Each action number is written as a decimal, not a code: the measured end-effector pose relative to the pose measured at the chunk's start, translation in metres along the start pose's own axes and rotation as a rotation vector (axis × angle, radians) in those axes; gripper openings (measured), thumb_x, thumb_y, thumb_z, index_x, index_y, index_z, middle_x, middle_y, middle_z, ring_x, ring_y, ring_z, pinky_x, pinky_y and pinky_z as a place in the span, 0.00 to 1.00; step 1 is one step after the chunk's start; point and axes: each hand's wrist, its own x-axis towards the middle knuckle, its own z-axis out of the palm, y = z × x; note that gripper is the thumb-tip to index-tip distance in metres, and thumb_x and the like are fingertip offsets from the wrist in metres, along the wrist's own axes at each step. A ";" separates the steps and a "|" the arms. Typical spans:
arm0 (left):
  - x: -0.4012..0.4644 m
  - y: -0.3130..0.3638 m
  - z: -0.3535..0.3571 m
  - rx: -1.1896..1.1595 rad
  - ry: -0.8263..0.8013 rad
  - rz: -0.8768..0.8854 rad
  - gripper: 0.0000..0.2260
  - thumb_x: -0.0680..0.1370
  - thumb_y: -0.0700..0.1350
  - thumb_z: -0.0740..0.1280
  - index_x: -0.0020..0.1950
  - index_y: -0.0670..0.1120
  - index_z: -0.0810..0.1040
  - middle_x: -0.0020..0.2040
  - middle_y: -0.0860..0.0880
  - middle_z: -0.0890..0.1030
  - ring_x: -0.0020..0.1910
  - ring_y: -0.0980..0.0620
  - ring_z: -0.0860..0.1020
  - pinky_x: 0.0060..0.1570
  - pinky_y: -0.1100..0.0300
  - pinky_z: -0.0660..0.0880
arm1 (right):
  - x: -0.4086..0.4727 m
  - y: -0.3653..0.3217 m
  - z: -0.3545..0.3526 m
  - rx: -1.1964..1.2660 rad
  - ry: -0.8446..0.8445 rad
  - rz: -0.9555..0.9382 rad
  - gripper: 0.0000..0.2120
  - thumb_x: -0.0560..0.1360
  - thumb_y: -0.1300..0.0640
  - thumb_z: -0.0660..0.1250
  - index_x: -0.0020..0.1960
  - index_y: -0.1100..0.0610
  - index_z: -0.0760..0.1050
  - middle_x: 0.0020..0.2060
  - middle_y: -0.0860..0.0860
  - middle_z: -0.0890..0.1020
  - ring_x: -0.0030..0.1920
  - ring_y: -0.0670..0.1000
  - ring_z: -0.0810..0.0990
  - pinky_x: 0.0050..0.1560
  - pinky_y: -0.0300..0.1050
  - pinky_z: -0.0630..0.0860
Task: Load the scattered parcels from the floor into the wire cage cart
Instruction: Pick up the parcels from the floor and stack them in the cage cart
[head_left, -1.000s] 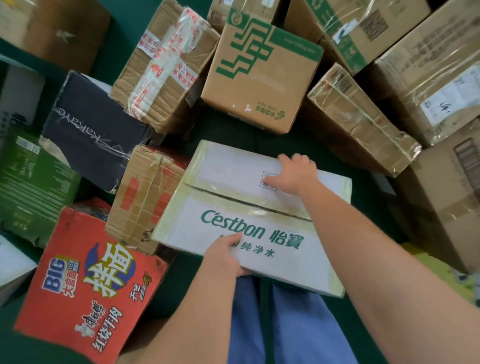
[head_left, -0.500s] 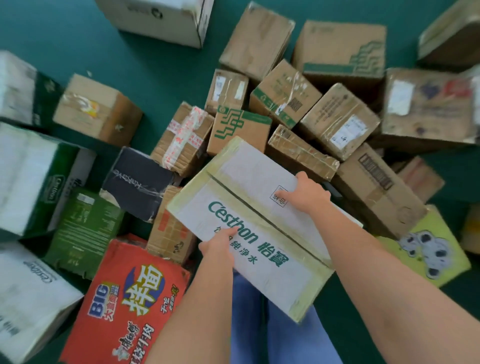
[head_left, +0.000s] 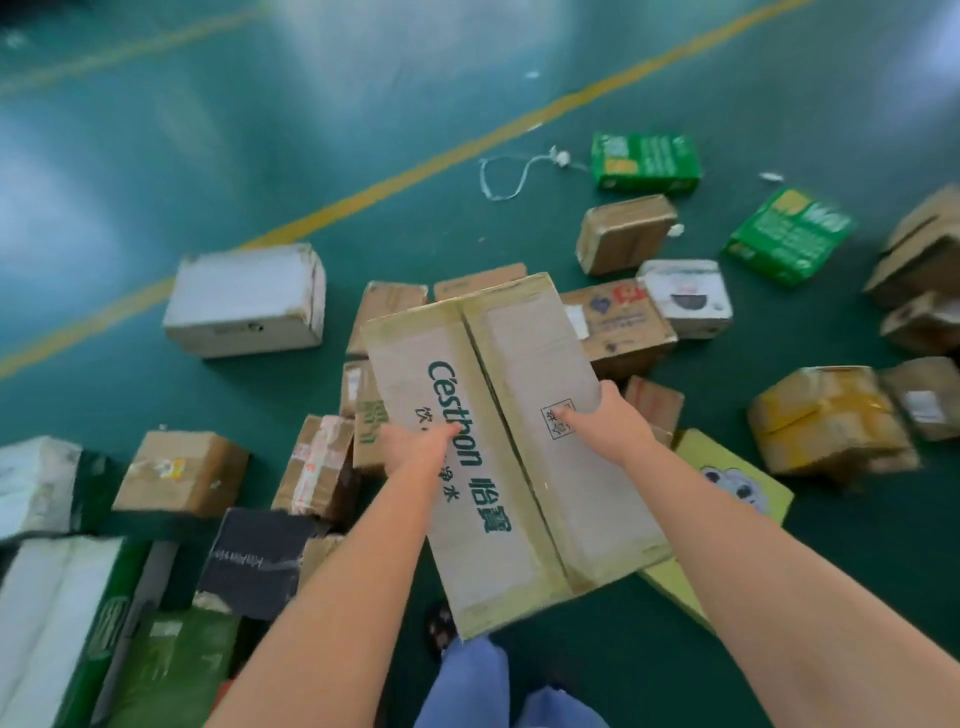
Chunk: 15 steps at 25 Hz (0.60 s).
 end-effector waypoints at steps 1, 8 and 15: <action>-0.013 0.009 0.009 0.042 -0.034 0.055 0.32 0.60 0.44 0.81 0.58 0.44 0.69 0.51 0.43 0.81 0.46 0.42 0.82 0.49 0.42 0.80 | -0.012 0.007 -0.018 0.047 0.030 0.007 0.27 0.74 0.42 0.68 0.64 0.56 0.64 0.59 0.53 0.77 0.58 0.58 0.77 0.54 0.50 0.74; -0.121 0.066 0.094 0.303 -0.311 0.415 0.27 0.67 0.45 0.78 0.57 0.48 0.66 0.54 0.47 0.79 0.50 0.43 0.80 0.54 0.44 0.77 | -0.083 0.073 -0.107 0.372 0.381 0.266 0.30 0.75 0.43 0.68 0.66 0.60 0.62 0.60 0.56 0.76 0.56 0.57 0.76 0.50 0.47 0.72; -0.223 0.065 0.172 0.443 -0.728 0.568 0.23 0.70 0.43 0.76 0.60 0.49 0.68 0.52 0.48 0.80 0.42 0.48 0.81 0.43 0.51 0.79 | -0.171 0.154 -0.152 0.592 0.714 0.512 0.29 0.73 0.42 0.69 0.64 0.58 0.63 0.60 0.55 0.76 0.56 0.59 0.78 0.56 0.54 0.76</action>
